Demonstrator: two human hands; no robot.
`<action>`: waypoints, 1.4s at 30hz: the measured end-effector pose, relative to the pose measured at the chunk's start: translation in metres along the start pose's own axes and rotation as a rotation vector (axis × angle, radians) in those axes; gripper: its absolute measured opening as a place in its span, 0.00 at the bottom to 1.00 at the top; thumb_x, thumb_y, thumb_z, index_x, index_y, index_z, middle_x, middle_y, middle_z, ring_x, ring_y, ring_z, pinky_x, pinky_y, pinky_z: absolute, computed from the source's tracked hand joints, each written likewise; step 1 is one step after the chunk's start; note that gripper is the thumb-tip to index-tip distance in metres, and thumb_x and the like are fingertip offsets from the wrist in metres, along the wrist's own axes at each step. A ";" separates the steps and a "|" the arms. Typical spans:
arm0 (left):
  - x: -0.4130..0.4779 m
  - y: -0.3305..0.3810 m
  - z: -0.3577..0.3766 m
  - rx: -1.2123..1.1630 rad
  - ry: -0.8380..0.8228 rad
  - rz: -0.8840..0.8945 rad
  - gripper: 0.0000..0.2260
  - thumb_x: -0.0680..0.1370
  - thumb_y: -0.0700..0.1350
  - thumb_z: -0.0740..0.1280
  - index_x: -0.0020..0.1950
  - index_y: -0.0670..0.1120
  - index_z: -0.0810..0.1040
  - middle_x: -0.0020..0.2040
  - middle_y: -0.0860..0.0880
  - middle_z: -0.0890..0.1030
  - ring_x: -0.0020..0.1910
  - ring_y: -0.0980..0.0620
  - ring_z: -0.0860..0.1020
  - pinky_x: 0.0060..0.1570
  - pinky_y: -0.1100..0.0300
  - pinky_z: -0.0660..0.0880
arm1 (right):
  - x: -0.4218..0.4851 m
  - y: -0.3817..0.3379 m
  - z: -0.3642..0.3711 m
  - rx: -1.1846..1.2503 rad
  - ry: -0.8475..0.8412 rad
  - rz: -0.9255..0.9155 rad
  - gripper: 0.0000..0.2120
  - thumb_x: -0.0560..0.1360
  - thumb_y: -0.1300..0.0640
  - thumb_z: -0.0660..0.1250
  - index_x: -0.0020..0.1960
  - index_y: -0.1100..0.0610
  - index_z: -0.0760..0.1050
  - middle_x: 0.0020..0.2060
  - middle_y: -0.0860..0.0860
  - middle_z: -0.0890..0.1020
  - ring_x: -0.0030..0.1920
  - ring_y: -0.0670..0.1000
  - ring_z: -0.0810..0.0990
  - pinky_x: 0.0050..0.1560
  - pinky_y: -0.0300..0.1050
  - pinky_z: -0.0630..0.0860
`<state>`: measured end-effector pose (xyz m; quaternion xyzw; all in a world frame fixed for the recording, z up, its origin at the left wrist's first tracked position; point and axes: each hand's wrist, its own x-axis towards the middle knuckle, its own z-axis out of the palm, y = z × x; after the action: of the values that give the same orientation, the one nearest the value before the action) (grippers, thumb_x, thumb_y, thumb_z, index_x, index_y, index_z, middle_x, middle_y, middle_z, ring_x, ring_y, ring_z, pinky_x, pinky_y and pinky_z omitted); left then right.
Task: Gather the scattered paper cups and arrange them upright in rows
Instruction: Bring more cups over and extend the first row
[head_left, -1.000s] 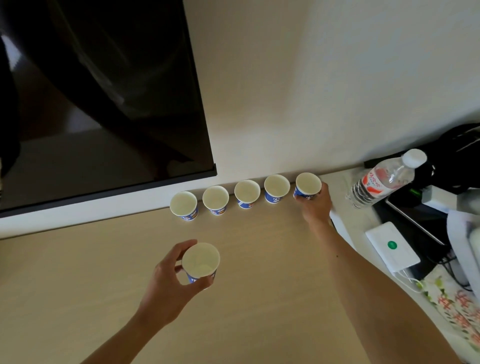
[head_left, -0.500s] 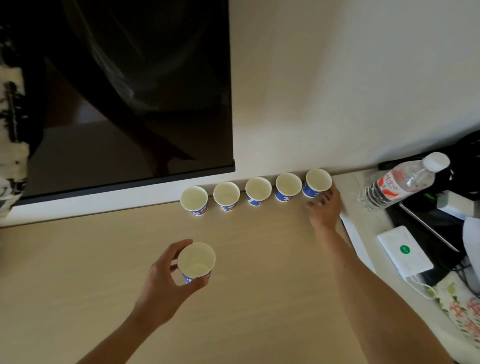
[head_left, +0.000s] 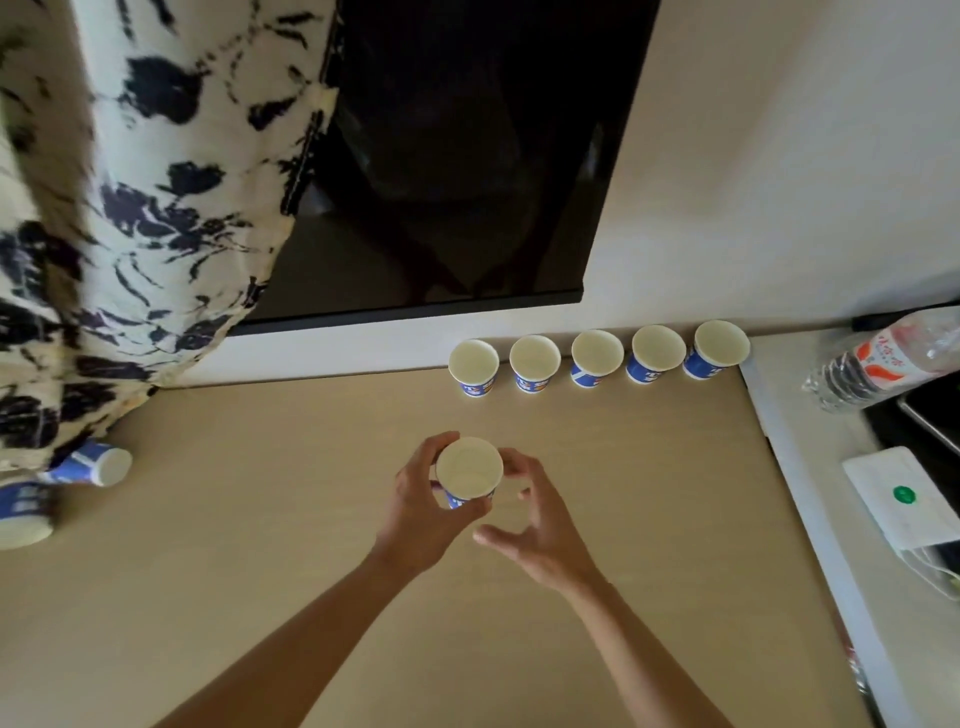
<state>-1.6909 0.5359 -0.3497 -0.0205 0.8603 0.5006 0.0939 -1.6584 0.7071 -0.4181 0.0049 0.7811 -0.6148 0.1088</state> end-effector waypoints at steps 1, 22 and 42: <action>-0.002 -0.001 -0.001 -0.009 0.003 -0.007 0.33 0.63 0.45 0.82 0.65 0.52 0.74 0.55 0.61 0.79 0.55 0.61 0.77 0.52 0.62 0.79 | 0.003 -0.005 0.008 -0.012 0.005 -0.025 0.40 0.63 0.53 0.82 0.70 0.48 0.68 0.64 0.42 0.77 0.67 0.46 0.74 0.60 0.29 0.67; -0.030 -0.049 -0.047 0.053 0.040 -0.140 0.35 0.67 0.43 0.80 0.70 0.49 0.70 0.64 0.53 0.75 0.64 0.57 0.73 0.56 0.57 0.77 | 0.082 0.014 0.044 -0.146 0.398 0.052 0.21 0.68 0.58 0.78 0.57 0.57 0.74 0.49 0.50 0.80 0.51 0.54 0.80 0.52 0.55 0.78; -0.041 -0.078 -0.082 0.053 0.065 -0.197 0.30 0.70 0.47 0.78 0.69 0.51 0.70 0.63 0.55 0.75 0.64 0.57 0.72 0.58 0.55 0.78 | 0.103 0.022 0.045 -0.152 0.470 0.064 0.27 0.65 0.59 0.78 0.60 0.55 0.72 0.53 0.46 0.76 0.57 0.53 0.77 0.54 0.47 0.77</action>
<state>-1.6516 0.4238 -0.3698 -0.1186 0.8698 0.4649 0.1150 -1.7487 0.6562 -0.4670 0.1643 0.8284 -0.5326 -0.0565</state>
